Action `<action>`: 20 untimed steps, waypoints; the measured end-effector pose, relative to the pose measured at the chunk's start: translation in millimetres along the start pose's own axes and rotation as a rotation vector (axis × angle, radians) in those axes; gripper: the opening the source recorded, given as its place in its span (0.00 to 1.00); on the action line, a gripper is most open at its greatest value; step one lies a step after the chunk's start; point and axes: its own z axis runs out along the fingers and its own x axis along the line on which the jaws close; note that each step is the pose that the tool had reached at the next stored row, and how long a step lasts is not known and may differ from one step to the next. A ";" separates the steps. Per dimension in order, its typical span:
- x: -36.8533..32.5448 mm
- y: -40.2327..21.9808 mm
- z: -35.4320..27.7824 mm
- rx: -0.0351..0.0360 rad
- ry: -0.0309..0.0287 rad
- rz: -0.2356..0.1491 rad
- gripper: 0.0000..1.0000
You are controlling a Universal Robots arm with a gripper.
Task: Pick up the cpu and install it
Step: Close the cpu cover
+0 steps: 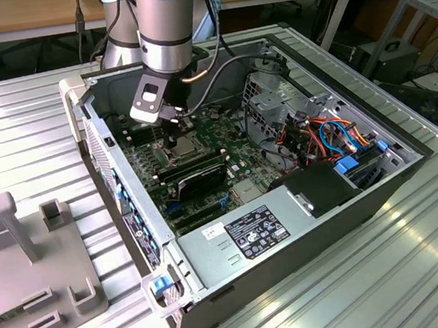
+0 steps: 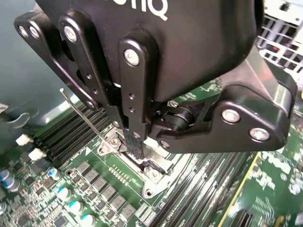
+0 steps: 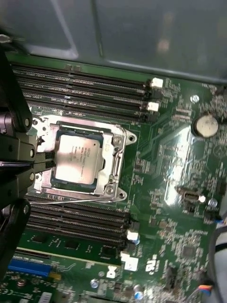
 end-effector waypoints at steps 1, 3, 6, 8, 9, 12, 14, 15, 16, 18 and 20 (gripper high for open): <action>0.0 0.0 0.2 -0.0011 0.0003 -0.020 0.11; 0.0 0.0 0.5 -0.0029 0.0009 -0.057 0.11; 0.0 0.0 1.1 -0.0069 0.0020 -0.138 0.11; 0.0 0.0 1.1 -0.0089 0.0025 -0.178 0.11; 0.0 0.0 1.2 -0.0104 0.0029 -0.205 0.11; 0.0 0.0 1.2 -0.0145 0.0041 -0.288 0.11; 0.1 0.0 1.2 -0.0167 0.0048 -0.330 0.11; 0.0 0.0 1.2 -0.0175 0.0049 -0.347 0.11; 0.0 0.0 1.2 -0.0185 0.0052 -0.368 0.11; 0.1 0.0 1.2 -0.0207 0.0055 -0.414 0.11; 0.1 0.0 1.2 -0.0225 0.0054 -0.457 0.11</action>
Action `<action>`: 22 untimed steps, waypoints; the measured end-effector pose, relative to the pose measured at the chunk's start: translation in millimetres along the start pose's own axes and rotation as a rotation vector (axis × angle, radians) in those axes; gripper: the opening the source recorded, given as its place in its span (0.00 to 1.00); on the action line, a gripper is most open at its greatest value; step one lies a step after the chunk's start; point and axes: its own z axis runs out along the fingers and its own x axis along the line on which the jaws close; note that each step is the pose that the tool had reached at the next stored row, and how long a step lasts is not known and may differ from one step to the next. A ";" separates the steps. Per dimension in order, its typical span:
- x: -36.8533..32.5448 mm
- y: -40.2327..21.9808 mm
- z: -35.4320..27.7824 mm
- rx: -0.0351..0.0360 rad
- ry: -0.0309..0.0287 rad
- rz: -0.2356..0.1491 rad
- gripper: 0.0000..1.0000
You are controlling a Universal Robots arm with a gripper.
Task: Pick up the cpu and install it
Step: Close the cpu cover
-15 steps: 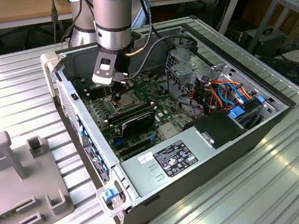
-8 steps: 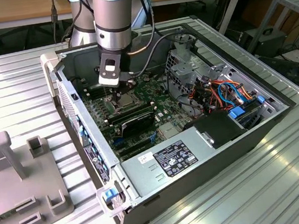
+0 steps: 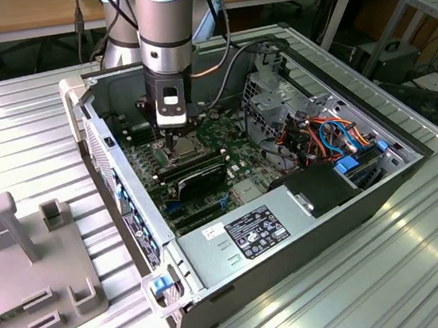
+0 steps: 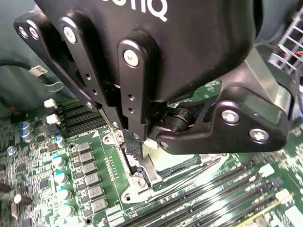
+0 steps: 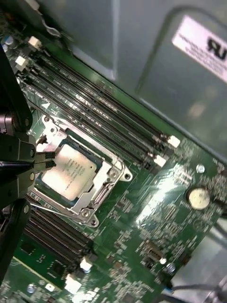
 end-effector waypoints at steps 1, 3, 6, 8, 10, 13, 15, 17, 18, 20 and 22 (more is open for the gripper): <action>0.0 0.0 0.0 -0.0007 -0.0002 -0.020 0.11; 0.0 0.0 0.1 -0.0019 -0.0010 -0.064 0.11; 0.0 -0.1 0.1 -0.0021 -0.0044 -0.137 0.11; 0.0 0.0 0.2 -0.0019 -0.0076 -0.198 0.11; 0.0 0.0 0.3 -0.0020 -0.0099 -0.242 0.11; 0.0 0.0 0.4 -0.0021 -0.0126 -0.299 0.11; 0.0 0.0 0.5 -0.0022 -0.0145 -0.341 0.11; 0.0 0.0 0.7 -0.0027 -0.0167 -0.392 0.11; 0.0 0.0 0.9 -0.0032 -0.0173 -0.413 0.11; 0.1 0.0 1.5 -0.0056 -0.0180 -0.468 0.11; 0.1 0.0 1.6 -0.0070 -0.0181 -0.492 0.11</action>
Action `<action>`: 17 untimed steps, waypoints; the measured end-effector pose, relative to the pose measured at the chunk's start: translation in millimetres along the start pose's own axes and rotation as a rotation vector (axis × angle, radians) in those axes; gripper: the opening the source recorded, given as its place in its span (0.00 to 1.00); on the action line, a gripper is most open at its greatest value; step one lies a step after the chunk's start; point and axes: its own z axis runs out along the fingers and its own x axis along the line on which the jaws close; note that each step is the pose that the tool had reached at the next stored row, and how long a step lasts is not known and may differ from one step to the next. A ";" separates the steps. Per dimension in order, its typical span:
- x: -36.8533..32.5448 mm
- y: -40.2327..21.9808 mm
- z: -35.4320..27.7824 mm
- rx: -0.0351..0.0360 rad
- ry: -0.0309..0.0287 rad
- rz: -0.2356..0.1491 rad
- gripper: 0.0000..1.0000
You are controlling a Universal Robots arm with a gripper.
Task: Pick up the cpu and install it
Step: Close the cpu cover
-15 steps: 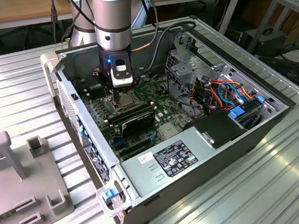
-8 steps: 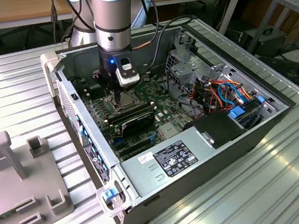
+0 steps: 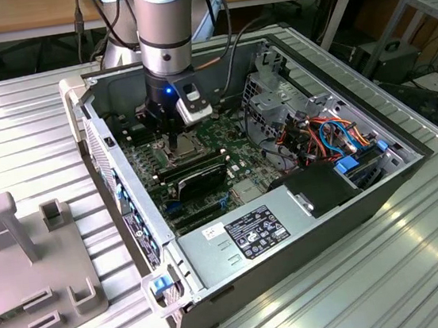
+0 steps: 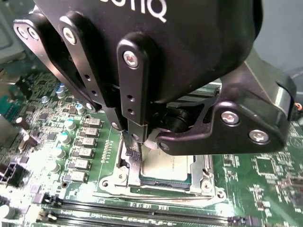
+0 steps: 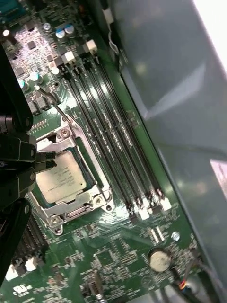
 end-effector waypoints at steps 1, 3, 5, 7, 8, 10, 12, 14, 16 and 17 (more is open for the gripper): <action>0.0 0.0 0.0 -0.0002 -0.0001 -0.003 0.11; 0.0 -0.1 0.0 -0.0001 -0.0001 -0.003 0.11; 0.0 -0.1 0.0 -0.0002 -0.0001 -0.004 0.11; 0.1 -0.1 0.0 -0.0023 -0.0004 -0.035 0.11; 0.1 -0.1 0.1 -0.0036 -0.0006 -0.052 0.11; 0.1 -0.1 0.3 -0.0068 -0.0010 -0.096 0.11; 0.1 -0.1 0.6 -0.0097 -0.0014 -0.138 0.11; 0.1 -0.1 0.8 -0.0115 -0.0021 -0.179 0.11; 0.1 -0.1 1.0 -0.0112 -0.0028 -0.202 0.11; 0.1 -0.1 1.0 -0.0104 -0.0031 -0.206 0.11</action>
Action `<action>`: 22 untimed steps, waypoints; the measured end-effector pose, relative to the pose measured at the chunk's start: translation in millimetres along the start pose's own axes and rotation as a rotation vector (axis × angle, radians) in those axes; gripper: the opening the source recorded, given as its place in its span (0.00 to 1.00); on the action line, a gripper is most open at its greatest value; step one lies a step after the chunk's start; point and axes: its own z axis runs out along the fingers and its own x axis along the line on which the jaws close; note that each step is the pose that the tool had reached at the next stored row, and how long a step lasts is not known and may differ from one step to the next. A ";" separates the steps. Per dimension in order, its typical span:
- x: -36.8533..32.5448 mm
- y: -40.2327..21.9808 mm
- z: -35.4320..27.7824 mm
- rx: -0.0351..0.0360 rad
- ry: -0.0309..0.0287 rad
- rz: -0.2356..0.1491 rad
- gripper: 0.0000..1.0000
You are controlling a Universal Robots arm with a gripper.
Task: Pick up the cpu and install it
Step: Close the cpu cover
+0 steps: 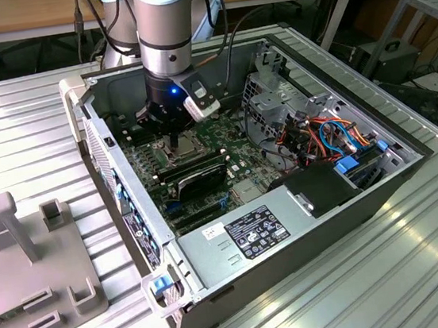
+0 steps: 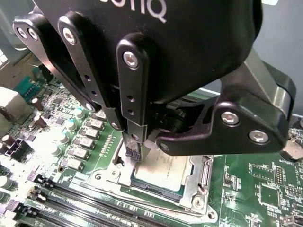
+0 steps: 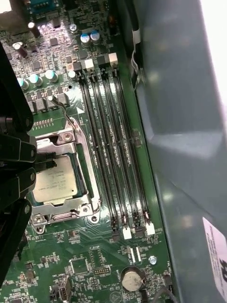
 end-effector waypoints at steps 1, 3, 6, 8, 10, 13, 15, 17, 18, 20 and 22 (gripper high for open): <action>0.0 0.0 0.0 0.0000 0.0000 0.000 0.11; 0.0 0.1 0.1 -0.0001 -0.0001 0.000 0.11; 0.0 0.0 0.1 -0.0001 -0.0001 0.000 0.11; 0.0 0.1 0.0 0.0001 -0.0002 -0.001 0.11; -0.1 0.0 -2.1 0.0006 -0.0005 -0.008 0.11; 0.0 0.0 -3.0 0.0043 -0.0023 -0.037 0.11; -0.1 0.0 -3.1 0.0107 -0.0047 -0.072 0.11; 0.0 0.0 -3.1 0.0191 -0.0077 -0.114 0.11; 0.3 -0.1 -3.1 0.0298 -0.0102 -0.137 0.11; 2.9 -0.4 -3.2 0.0597 -0.0160 -0.172 0.11; 3.1 -0.4 -3.1 0.0601 -0.0161 -0.175 0.11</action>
